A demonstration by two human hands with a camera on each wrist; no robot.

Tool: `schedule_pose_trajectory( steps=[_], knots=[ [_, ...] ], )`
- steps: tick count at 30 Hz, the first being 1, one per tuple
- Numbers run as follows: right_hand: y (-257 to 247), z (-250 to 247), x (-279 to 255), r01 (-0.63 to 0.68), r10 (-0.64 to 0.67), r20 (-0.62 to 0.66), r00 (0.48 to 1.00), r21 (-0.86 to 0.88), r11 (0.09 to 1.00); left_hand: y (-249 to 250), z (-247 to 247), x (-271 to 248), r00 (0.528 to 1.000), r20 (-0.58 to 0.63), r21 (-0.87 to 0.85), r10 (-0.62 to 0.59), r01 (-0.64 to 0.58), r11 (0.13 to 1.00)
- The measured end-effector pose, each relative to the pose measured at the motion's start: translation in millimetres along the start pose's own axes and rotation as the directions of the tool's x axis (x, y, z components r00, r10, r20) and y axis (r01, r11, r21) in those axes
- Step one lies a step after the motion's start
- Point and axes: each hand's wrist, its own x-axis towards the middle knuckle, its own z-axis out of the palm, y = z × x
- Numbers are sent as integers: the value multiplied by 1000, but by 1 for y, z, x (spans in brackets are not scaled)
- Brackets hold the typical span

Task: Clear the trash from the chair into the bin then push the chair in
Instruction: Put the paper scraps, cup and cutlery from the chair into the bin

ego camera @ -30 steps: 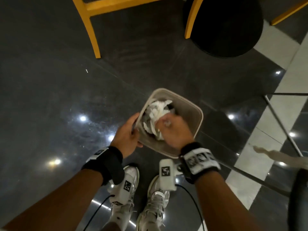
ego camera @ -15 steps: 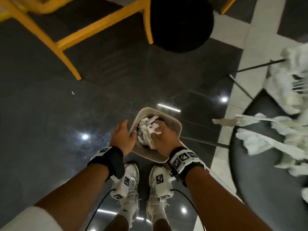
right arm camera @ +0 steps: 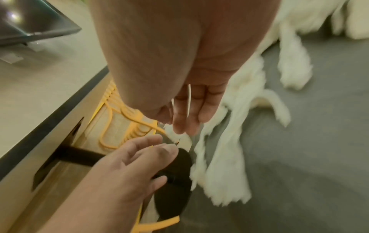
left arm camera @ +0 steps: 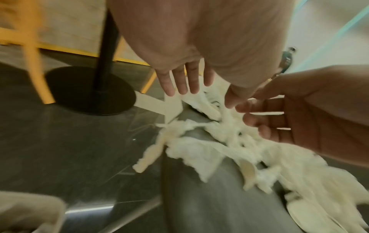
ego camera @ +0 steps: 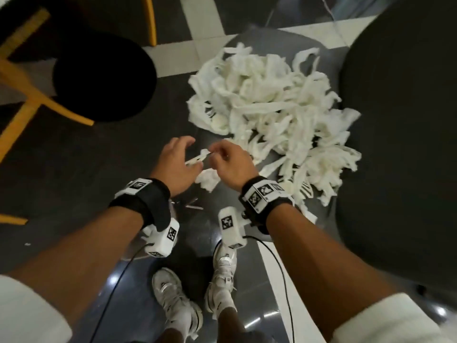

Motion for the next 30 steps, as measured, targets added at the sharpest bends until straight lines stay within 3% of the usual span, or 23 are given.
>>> schedule_pose_trajectory(
  steps=[4,7,9,13,16,22,25,27,30],
  knots=[
    [74,-71,-31,-84,59,-108,992,-246,966,51,61,2,982,156,161,107,-132,978],
    [127,-102,-58,-261,238,-111,965,-491,831,65,98,1,943,334,312,0,-111,944],
    [150,-109,-68,-350,342,-120,932,-538,767,62,113,2,939,343,377,-33,-105,920],
    [170,-103,-61,-374,376,-98,921,-490,787,56,119,2,936,335,184,109,-178,967],
    [170,-99,-51,-330,340,-79,937,-518,790,67,114,-1,927,365,115,87,-138,984],
    [153,-99,-52,-220,203,-86,975,-480,850,75,101,4,992,128,83,-7,-3,997],
    [136,-99,-50,-136,126,-54,991,-507,851,70,96,18,999,-39,212,-12,20,977],
    [125,-98,-46,-77,78,-23,997,-568,819,63,96,31,987,-115,337,-110,143,931],
    [115,-94,-36,93,-54,77,996,-731,676,47,95,41,945,-106,405,-310,326,854]
  ],
)
